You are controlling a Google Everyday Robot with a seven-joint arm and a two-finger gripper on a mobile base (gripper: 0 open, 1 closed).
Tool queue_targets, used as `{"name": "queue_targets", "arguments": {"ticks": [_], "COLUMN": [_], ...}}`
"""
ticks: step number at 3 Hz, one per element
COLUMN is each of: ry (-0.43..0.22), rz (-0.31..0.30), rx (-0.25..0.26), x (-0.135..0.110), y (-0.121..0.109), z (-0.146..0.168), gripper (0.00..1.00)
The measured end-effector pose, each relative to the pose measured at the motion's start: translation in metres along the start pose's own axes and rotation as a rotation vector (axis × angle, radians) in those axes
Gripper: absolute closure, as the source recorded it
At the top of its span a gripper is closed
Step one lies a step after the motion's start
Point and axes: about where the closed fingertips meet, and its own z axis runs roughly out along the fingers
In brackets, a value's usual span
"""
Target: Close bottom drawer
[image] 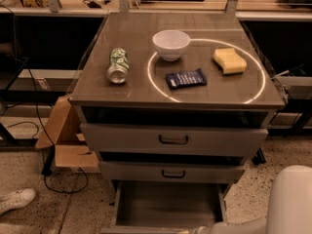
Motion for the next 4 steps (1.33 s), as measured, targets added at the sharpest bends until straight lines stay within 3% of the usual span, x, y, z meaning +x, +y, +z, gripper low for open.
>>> {"name": "queue_targets", "arguments": {"ticks": [2, 3, 4], "ry": [0.000, 0.000, -0.009], "rz": [0.000, 0.000, 0.011], "rx": [0.000, 0.000, 0.006], "x": [0.0000, 0.0001, -0.0016], "y": [0.0000, 0.0000, 0.0000], "z": [0.0000, 0.0001, 0.0008], "gripper": [0.85, 1.00, 1.00]}}
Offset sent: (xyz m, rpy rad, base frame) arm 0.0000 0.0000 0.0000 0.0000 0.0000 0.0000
